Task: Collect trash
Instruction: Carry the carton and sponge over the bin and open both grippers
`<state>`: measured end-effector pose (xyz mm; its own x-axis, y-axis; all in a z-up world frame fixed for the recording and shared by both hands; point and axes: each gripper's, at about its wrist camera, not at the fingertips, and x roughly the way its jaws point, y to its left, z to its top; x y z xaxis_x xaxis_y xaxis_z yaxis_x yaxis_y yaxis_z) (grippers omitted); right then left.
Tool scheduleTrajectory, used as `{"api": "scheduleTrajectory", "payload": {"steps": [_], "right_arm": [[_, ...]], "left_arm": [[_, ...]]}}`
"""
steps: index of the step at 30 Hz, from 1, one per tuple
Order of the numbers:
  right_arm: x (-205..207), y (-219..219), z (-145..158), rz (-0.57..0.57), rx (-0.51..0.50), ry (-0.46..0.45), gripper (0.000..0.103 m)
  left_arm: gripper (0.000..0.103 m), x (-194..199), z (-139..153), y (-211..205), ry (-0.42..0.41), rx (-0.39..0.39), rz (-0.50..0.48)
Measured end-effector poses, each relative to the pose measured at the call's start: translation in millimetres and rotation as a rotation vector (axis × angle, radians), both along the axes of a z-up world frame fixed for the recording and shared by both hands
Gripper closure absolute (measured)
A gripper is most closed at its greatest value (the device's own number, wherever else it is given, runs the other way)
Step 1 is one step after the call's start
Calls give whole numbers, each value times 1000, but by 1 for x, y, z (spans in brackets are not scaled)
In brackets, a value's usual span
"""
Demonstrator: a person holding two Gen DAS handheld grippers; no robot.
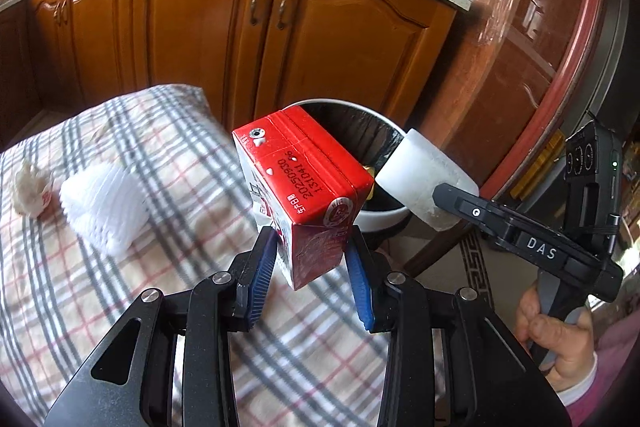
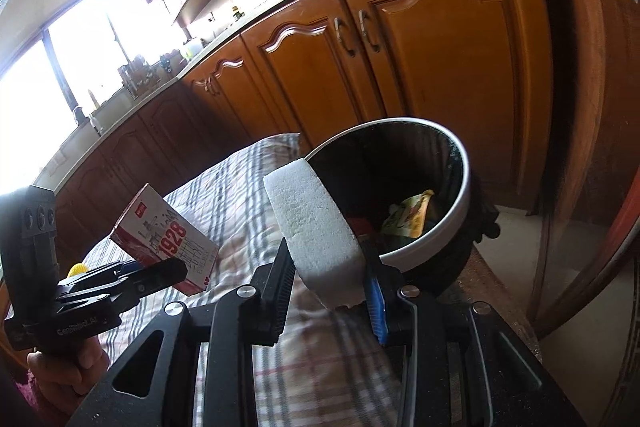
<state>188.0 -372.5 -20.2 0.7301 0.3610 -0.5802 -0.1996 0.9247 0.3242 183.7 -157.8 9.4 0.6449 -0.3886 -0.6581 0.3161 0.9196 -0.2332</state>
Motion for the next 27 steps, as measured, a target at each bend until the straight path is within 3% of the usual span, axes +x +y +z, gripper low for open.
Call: {"api": "scheduleTrajectory", "payload": {"steps": [27], "right_arm": [[50, -37, -1, -71, -21, 26, 70]], "left_arm": [[69, 66, -1, -51, 25, 37, -90]]}}
